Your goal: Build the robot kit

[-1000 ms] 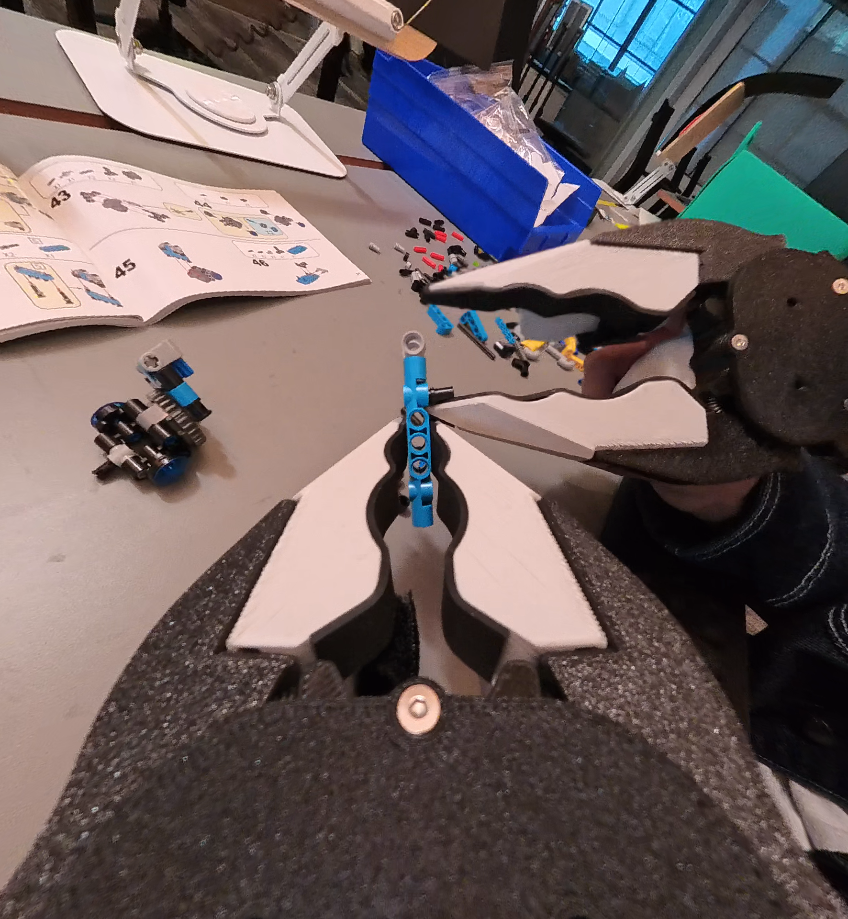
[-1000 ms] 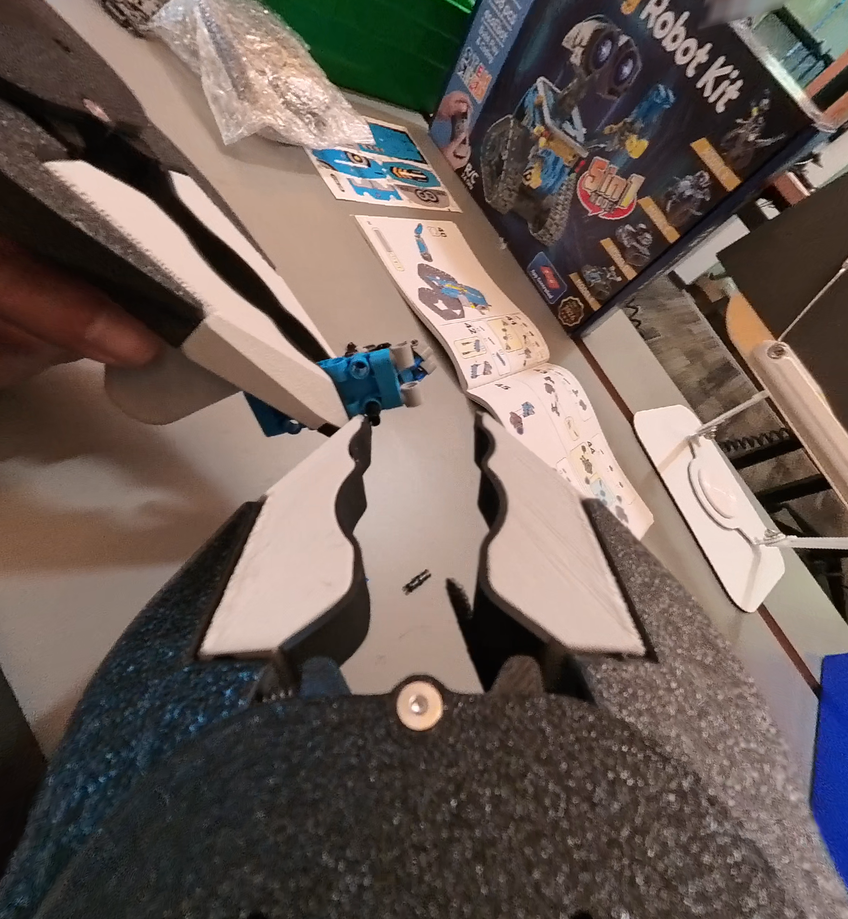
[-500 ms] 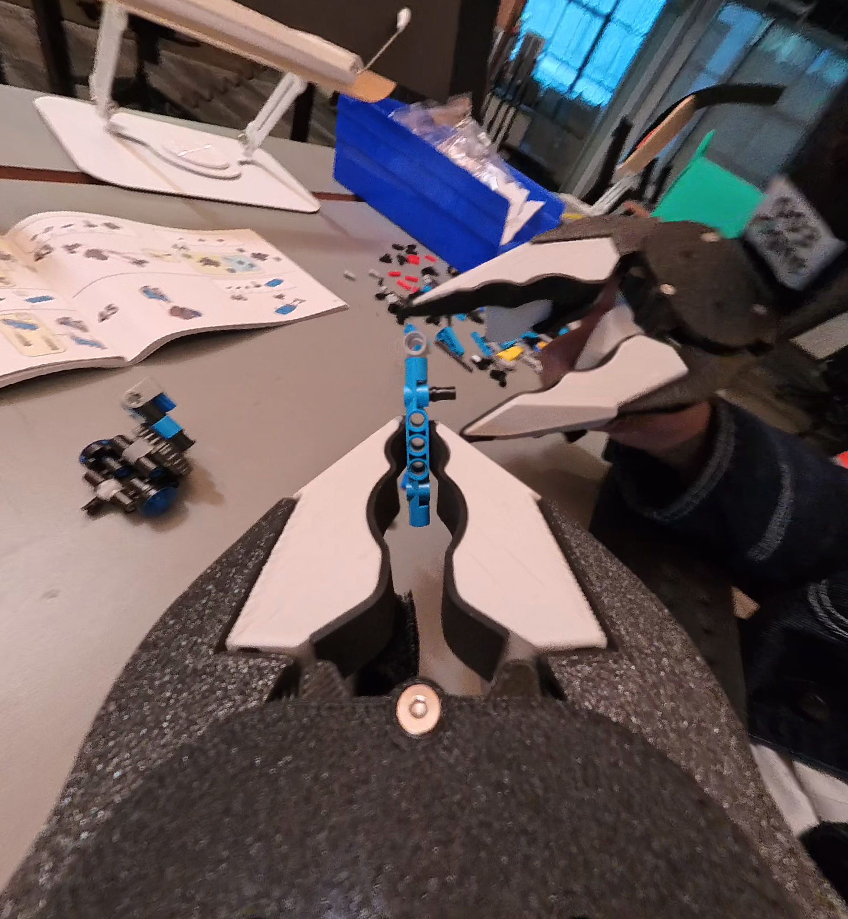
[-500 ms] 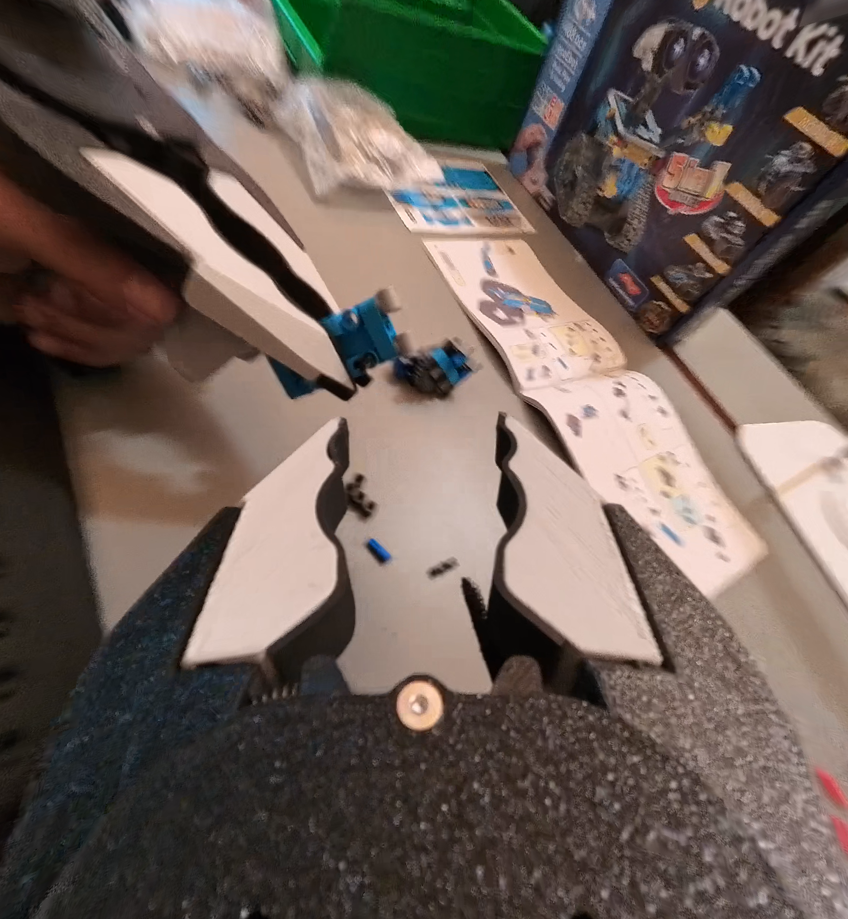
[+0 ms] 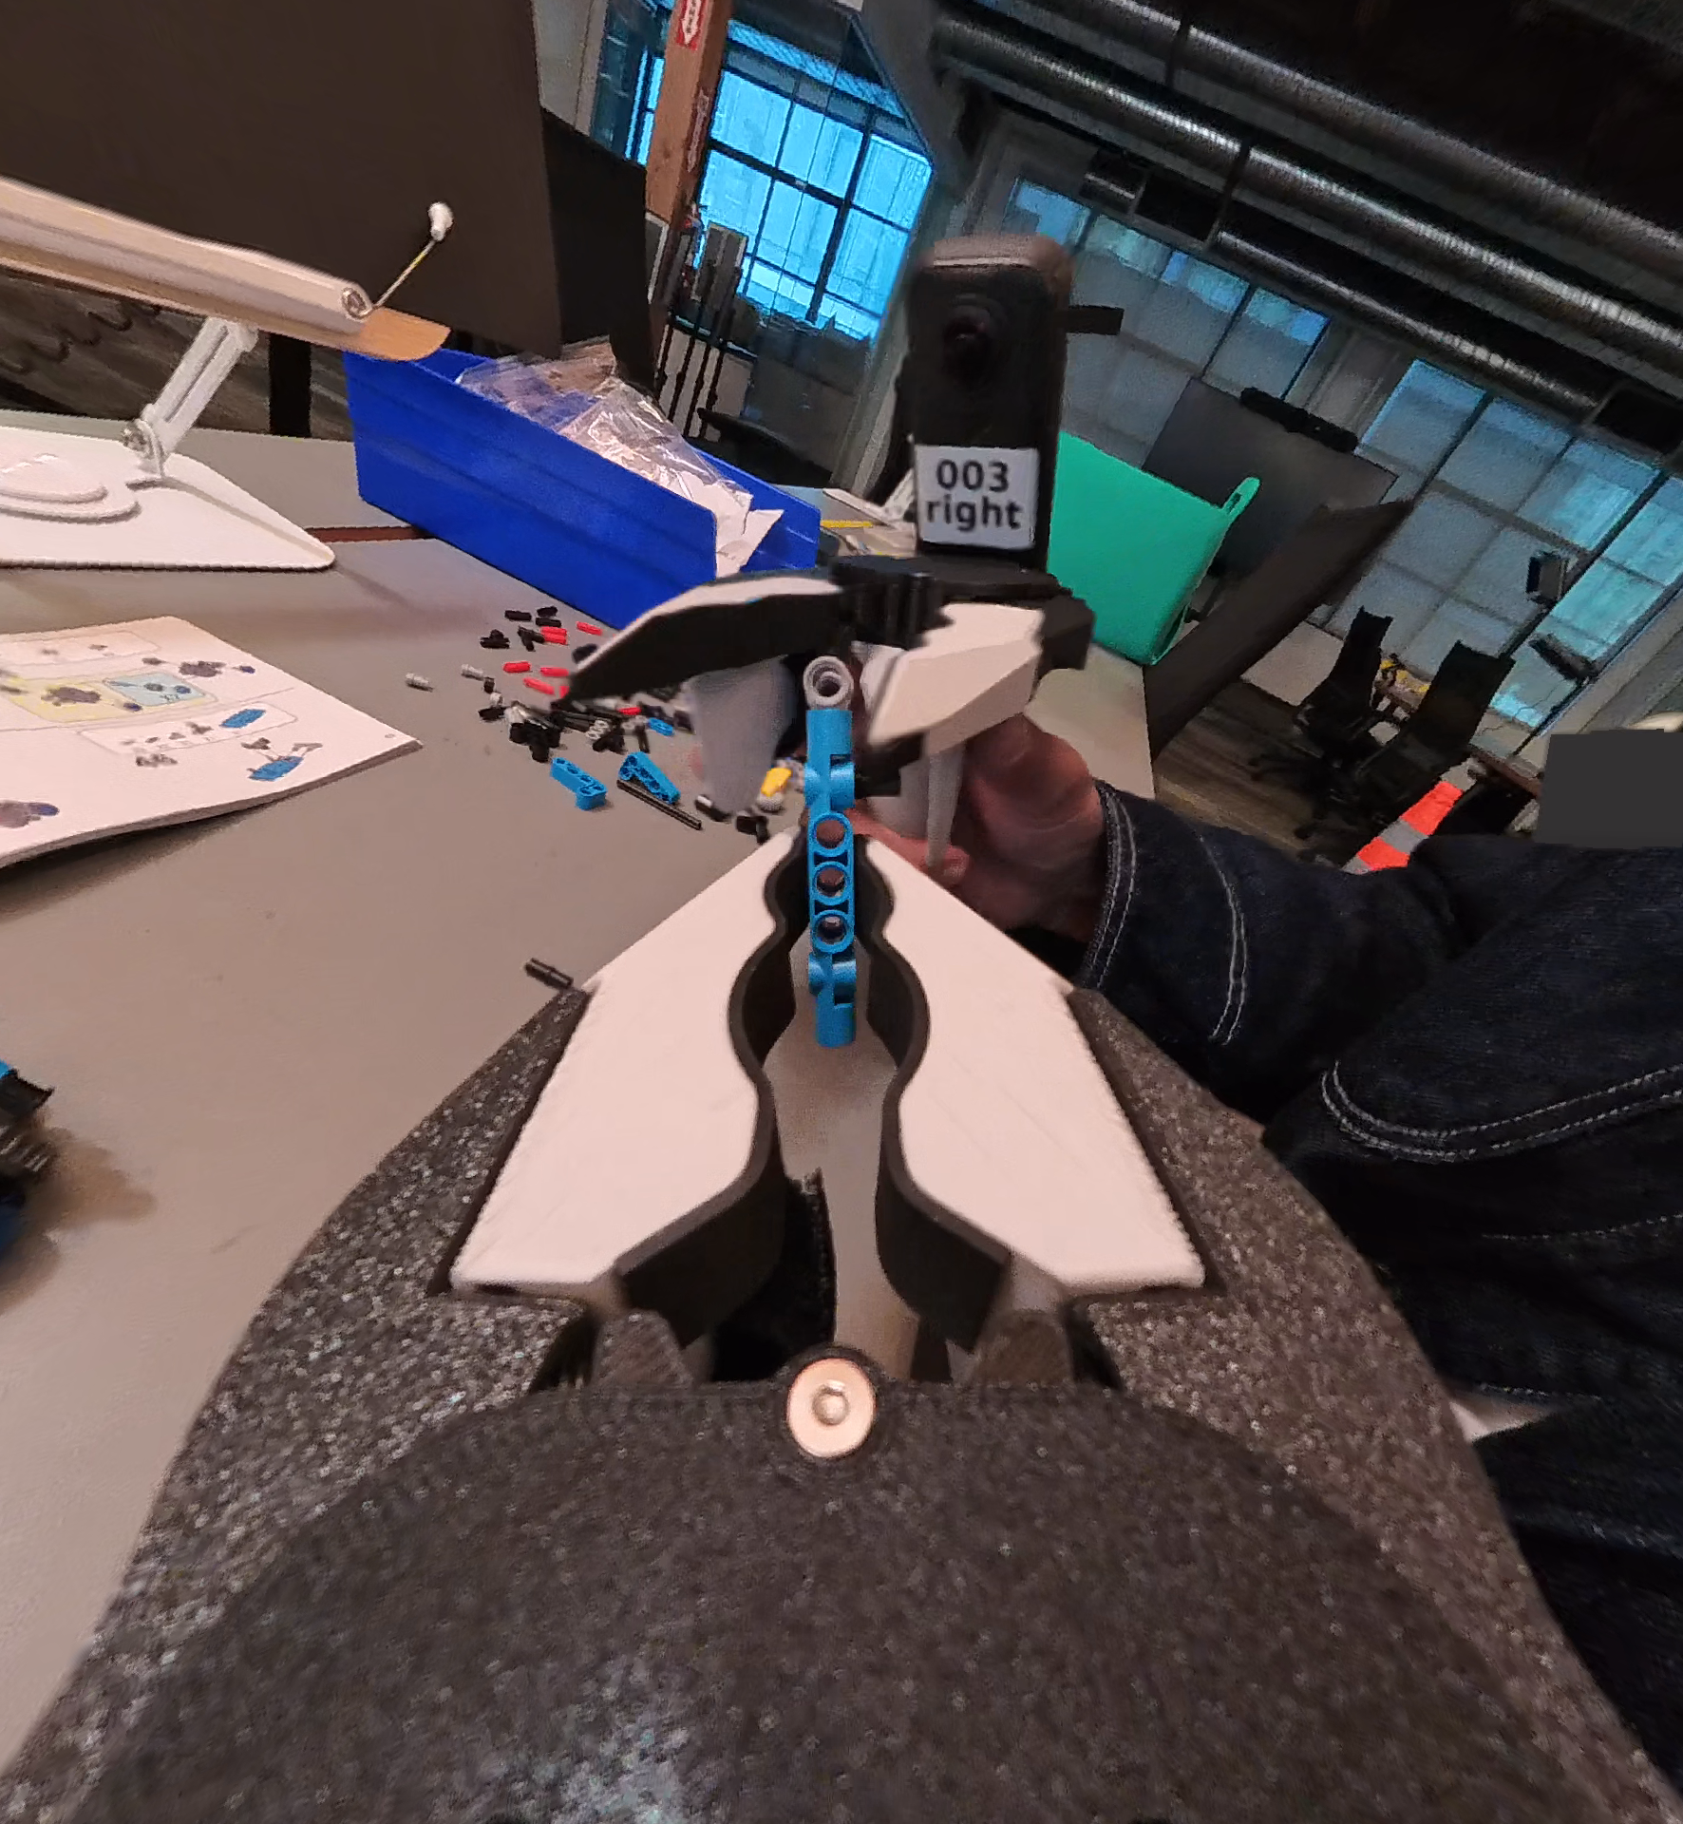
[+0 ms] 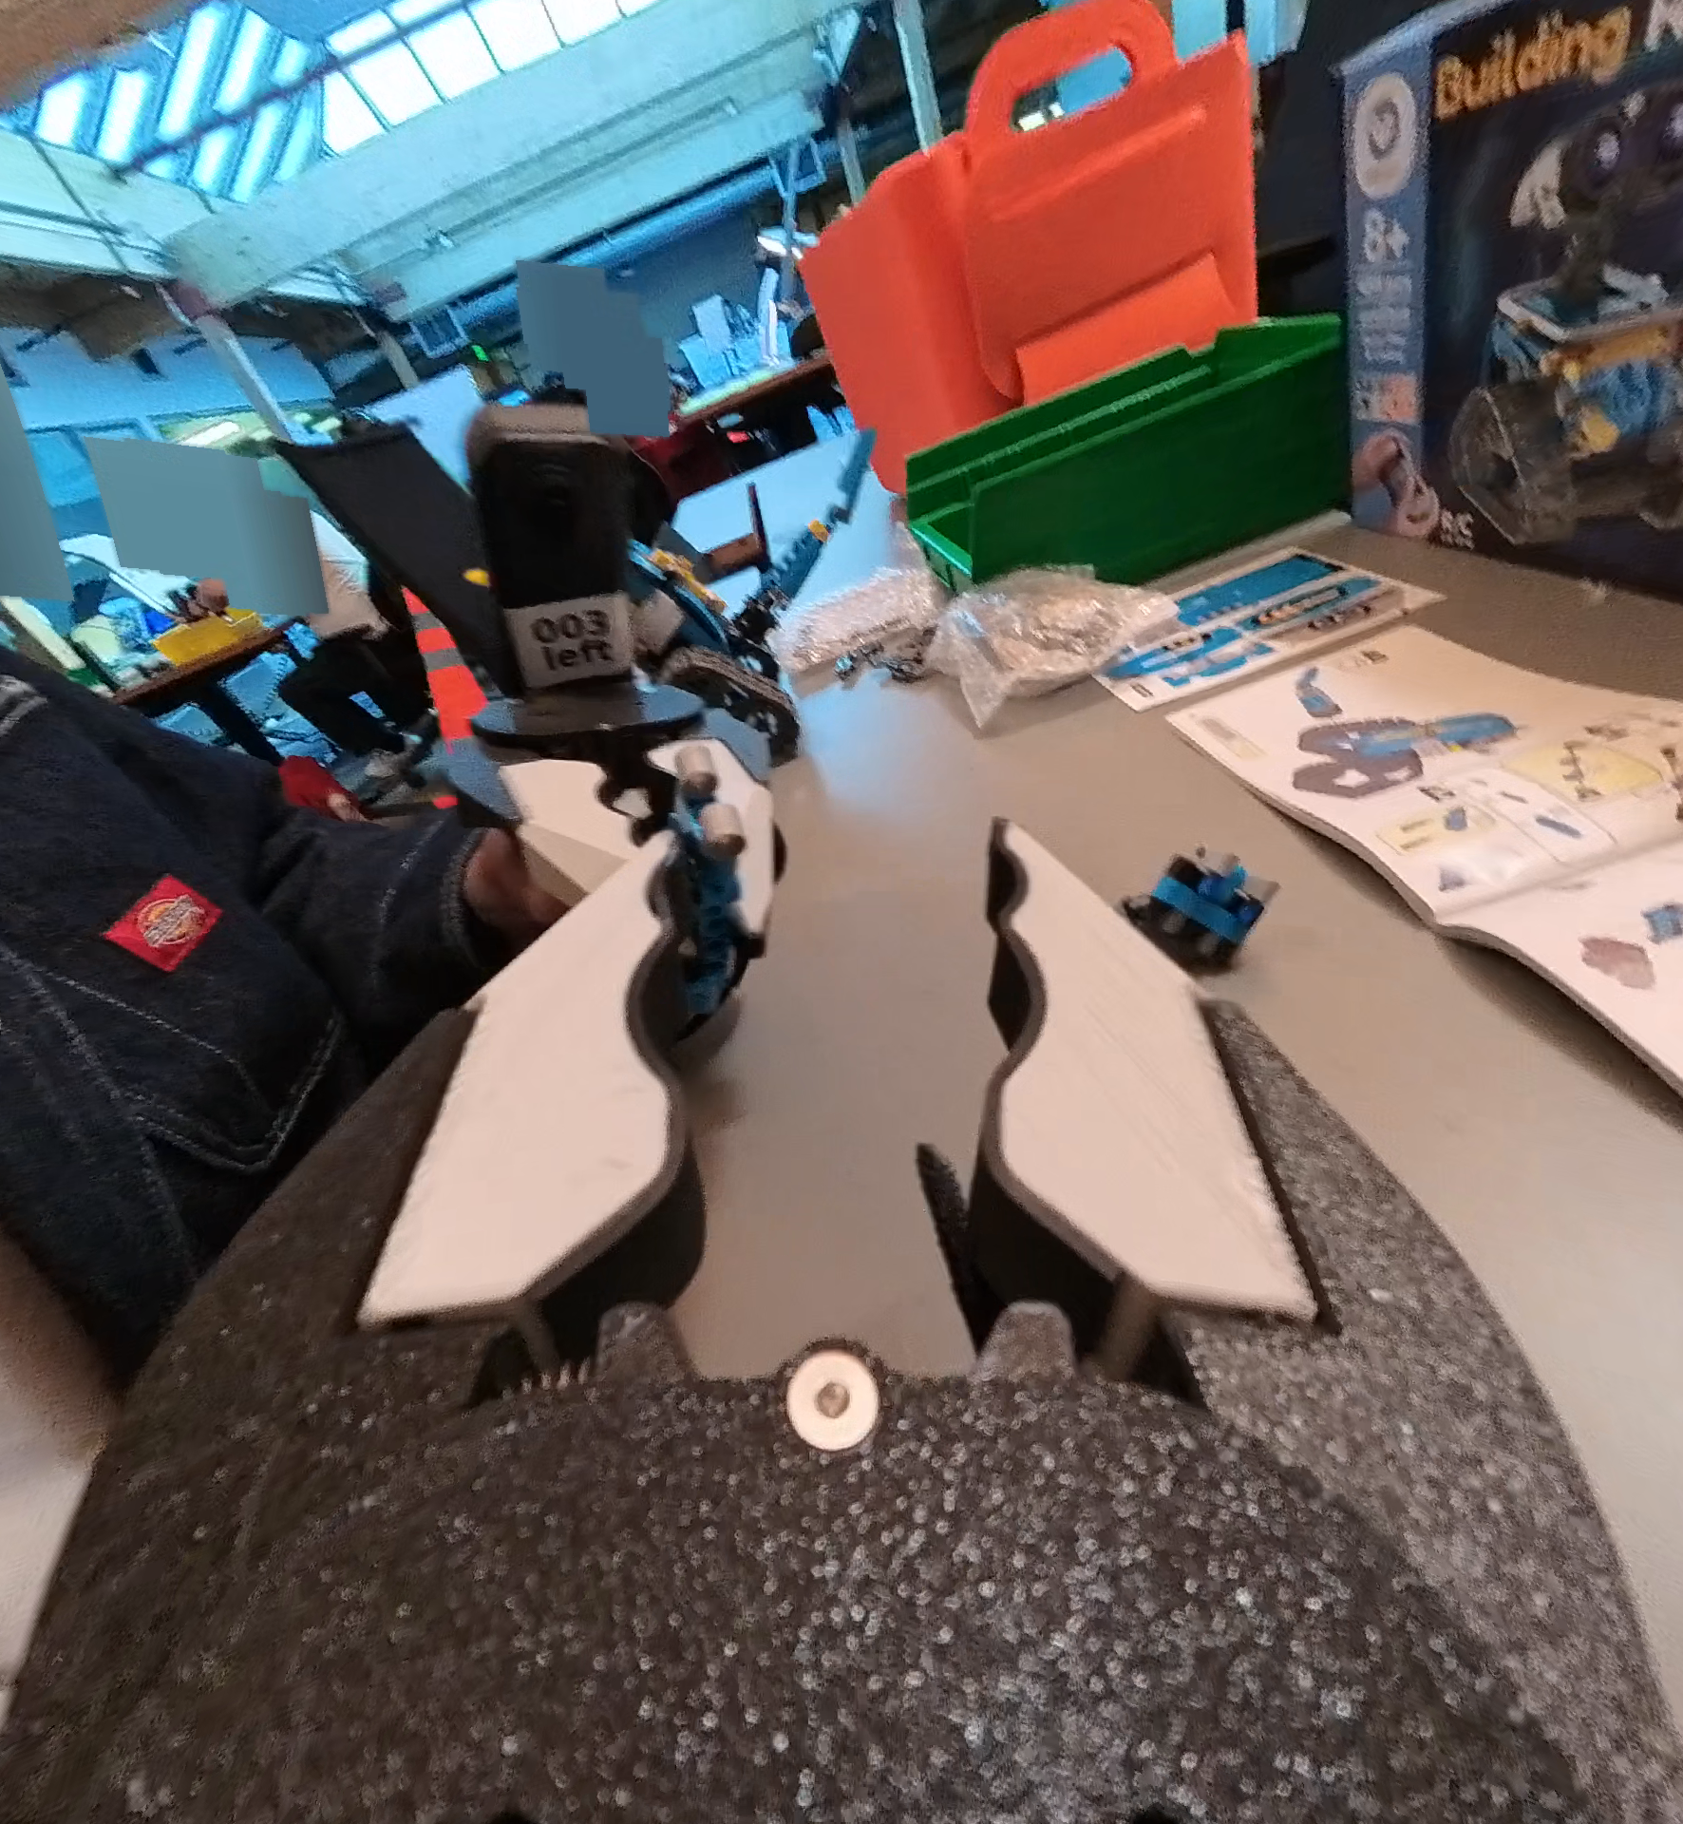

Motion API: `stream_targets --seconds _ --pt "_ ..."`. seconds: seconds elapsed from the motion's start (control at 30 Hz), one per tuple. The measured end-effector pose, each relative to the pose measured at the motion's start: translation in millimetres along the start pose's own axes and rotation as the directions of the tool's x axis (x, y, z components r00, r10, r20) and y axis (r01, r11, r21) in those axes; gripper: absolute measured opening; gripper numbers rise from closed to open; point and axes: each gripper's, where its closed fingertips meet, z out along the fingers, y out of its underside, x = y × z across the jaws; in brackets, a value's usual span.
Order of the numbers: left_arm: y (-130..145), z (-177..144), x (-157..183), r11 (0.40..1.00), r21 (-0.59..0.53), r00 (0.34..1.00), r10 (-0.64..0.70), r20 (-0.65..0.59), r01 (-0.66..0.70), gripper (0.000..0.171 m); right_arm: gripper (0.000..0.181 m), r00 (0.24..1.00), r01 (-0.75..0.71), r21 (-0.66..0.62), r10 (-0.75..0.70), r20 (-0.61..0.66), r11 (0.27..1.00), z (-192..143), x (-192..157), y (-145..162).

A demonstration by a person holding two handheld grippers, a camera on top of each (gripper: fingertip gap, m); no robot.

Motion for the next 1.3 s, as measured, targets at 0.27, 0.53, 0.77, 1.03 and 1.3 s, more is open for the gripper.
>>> stream_targets --seconds 0.27,0.53,0.77,1.03,1.3 --pt "-8 -3 2 0.998 0.048 0.999 -0.026 -0.026 0.027 0.007 0.072 0.998 -0.047 0.000 0.047 0.051 0.999 4 -3 2" --pt "-8 -4 2 0.998 0.036 0.999 0.045 0.019 -0.045 0.006 0.077 0.998 -0.054 -0.012 0.054 0.042 0.998 5 -1 4" --pt "15 -21 -75 0.995 -0.093 0.920 0.011 0.391 0.028 0.007 0.041 0.988 0.015 -0.178 -0.042 -0.146 0.984 -23 38 26" --pt "27 -25 -88 0.988 -0.123 0.898 -0.033 0.439 0.097 0.007 0.020 0.880 0.056 -0.562 -0.307 -0.363 0.826 -43 84 99" --pt "27 -22 -83 0.987 -0.139 0.906 -0.010 0.422 0.075 0.007 0.016 0.870 -0.154 -0.518 -0.133 -0.474 0.841 -43 95 114"
